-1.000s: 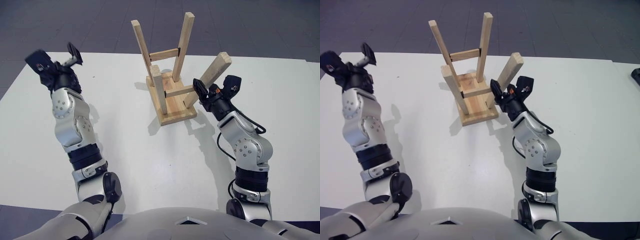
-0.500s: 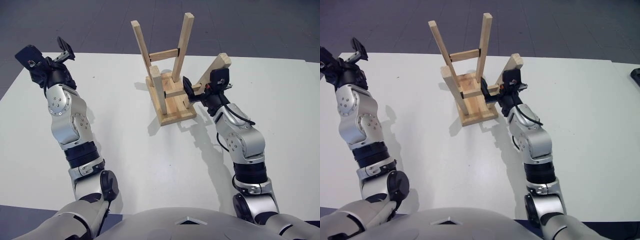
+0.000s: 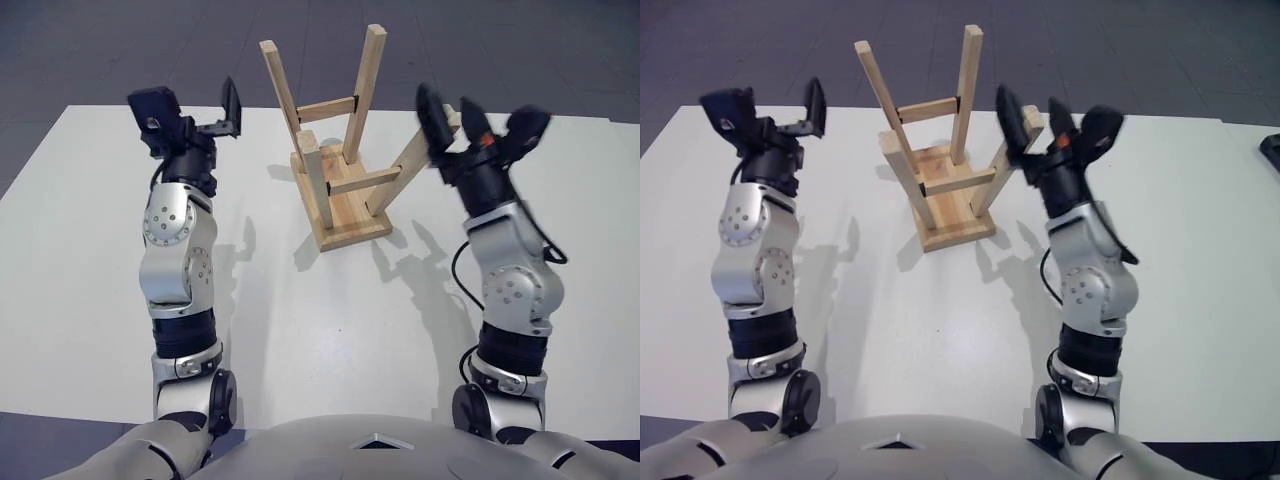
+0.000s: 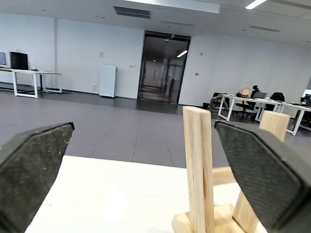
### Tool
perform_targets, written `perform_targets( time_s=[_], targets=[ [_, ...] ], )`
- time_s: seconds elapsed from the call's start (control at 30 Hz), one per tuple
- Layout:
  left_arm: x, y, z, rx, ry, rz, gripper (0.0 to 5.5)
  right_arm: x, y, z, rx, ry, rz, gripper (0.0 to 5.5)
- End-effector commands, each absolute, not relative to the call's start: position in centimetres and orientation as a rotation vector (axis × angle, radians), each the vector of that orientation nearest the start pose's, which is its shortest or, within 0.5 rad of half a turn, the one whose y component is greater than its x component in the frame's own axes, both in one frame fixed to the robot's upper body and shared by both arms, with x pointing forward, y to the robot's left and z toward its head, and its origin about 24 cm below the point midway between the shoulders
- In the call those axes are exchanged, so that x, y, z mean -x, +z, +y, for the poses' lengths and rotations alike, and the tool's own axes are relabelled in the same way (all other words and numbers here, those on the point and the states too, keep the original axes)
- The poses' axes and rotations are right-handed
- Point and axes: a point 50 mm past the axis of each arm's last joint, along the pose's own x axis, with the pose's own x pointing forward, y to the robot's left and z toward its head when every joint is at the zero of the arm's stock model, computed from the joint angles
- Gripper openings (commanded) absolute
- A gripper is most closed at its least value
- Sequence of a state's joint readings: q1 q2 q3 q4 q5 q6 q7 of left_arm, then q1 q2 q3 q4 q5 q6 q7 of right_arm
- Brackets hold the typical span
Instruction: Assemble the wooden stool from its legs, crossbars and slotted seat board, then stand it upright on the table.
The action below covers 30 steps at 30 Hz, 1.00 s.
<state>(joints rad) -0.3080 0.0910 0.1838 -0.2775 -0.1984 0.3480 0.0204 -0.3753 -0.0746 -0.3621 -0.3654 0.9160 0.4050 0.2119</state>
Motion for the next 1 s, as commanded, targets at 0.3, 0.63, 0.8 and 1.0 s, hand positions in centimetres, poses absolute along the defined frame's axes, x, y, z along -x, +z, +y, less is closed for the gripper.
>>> perform_targets(
  time_s=[0.3,0.63,0.8,1.0],
  targets=[
    [-24.1,15.8,18.4,0.032,-0.062,-0.228,5.40,-32.3,17.0,-26.1,-0.388,-0.283,-0.279,5.36],
    [-25.6,17.2,13.3,0.010,-0.253,-0.189,5.40,-32.1,13.0,-16.8,-0.285,0.189,-0.109,5.36],
    [-26.4,17.7,8.9,-0.016,-0.348,-0.147,5.40,-29.9,11.8,-16.0,-0.328,0.182,-0.054,5.36],
    [-28.1,15.6,10.9,-0.058,-0.138,-0.023,5.40,-31.5,10.9,-19.0,-0.183,-0.136,0.007,5.36]
  ],
)
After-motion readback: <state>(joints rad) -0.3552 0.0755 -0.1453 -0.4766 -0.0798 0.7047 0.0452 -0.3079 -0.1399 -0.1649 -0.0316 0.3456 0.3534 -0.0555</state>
